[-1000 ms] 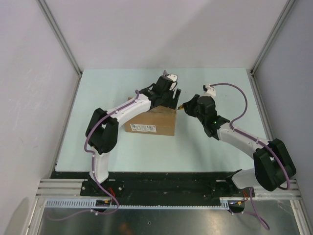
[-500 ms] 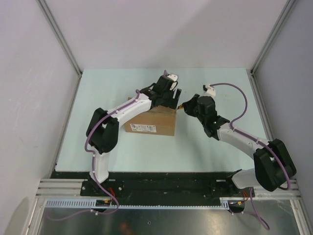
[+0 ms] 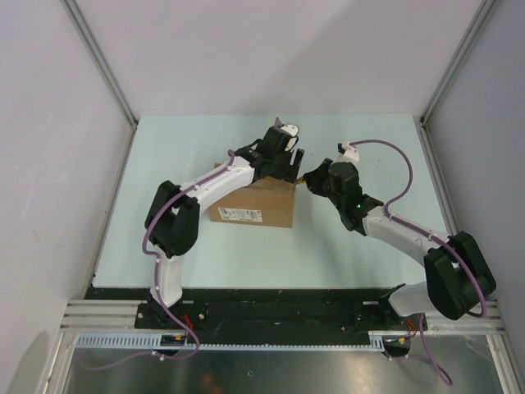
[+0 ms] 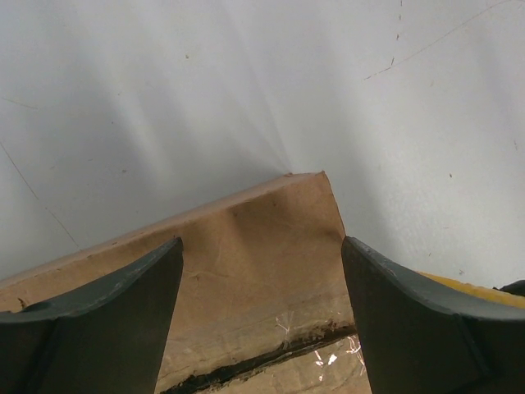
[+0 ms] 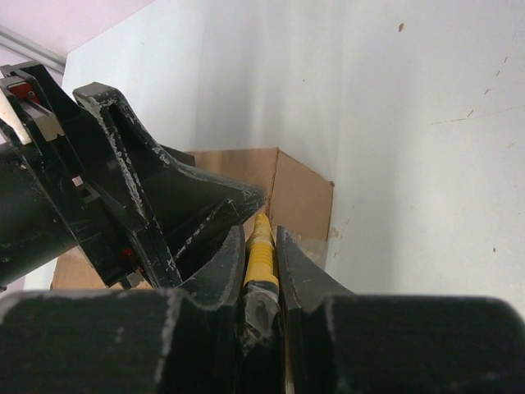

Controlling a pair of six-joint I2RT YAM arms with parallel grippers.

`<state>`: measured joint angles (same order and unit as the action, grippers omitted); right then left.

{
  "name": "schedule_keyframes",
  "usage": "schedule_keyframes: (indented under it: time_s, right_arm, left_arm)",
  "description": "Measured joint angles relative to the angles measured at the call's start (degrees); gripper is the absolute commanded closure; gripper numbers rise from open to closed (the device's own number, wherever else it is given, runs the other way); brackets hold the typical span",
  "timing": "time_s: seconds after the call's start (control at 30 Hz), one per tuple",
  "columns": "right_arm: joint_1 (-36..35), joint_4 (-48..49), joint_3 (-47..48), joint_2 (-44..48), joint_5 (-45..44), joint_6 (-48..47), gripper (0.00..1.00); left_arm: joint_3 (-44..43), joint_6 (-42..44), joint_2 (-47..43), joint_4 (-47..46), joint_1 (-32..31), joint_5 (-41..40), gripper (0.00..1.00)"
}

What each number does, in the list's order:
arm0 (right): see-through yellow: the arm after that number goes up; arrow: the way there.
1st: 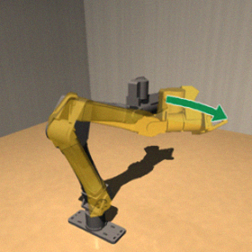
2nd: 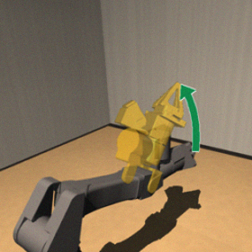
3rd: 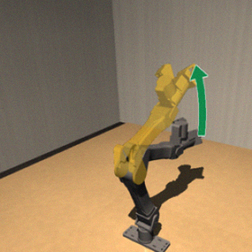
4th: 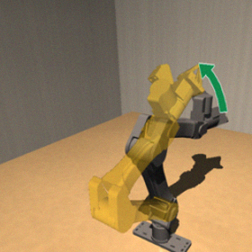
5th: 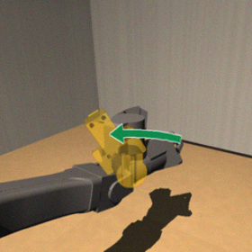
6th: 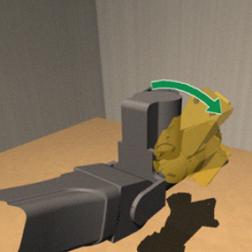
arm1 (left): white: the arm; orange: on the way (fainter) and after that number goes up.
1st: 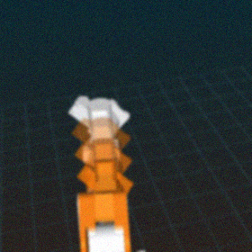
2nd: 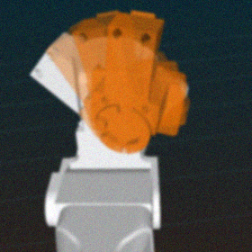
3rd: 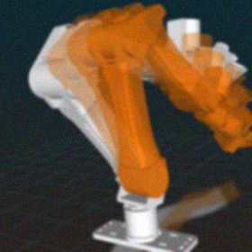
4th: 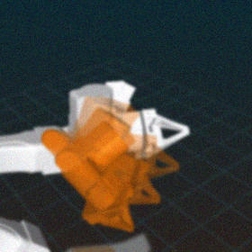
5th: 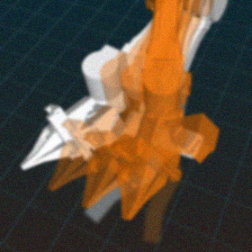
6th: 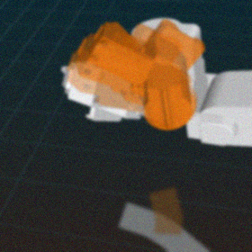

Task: Unpack the express box

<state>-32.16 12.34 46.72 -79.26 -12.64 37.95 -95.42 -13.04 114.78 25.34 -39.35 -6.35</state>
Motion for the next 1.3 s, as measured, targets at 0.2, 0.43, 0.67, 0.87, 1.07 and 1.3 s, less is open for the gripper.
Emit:
schedule_keyframes:
  time_s: [0.2,0.43,0.67,0.87,1.07,1.3]
  right_arm:
    - [-0.8,-0.3,0.0,0.0,-1.0,0.0,1.00]
    - [-3.4,-1.6,0.0,0.6,-4.8,-0.5,1.00]
    - [-6.6,-3.5,0.0,1.7,-9.2,-0.9,1.00]
    - [-8.8,-5.2,0.0,2.7,-12.4,-1.1,1.00]
    - [-10.3,-8.2,0.0,3.8,-13.4,-1.0,1.00]
    - [-10.5,-8.7,-0.5,4.7,-14.0,-0.5,1.00]
  left_arm:
    - [-0.4,-0.5,0.2,0.5,0.0,0.0,0.18]
    - [-1.3,-0.7,0.7,1.5,0.0,-0.1,0.20]
    - [-2.7,-1.9,1.4,3.4,0.1,-0.5,0.21]
    - [-4.1,-2.6,2.0,5.4,0.1,-0.5,0.21]
    - [-4.9,-2.6,2.6,5.9,0.1,-0.6,0.21]
    - [-5.5,-2.6,2.9,6.5,0.2,-0.5,0.21]
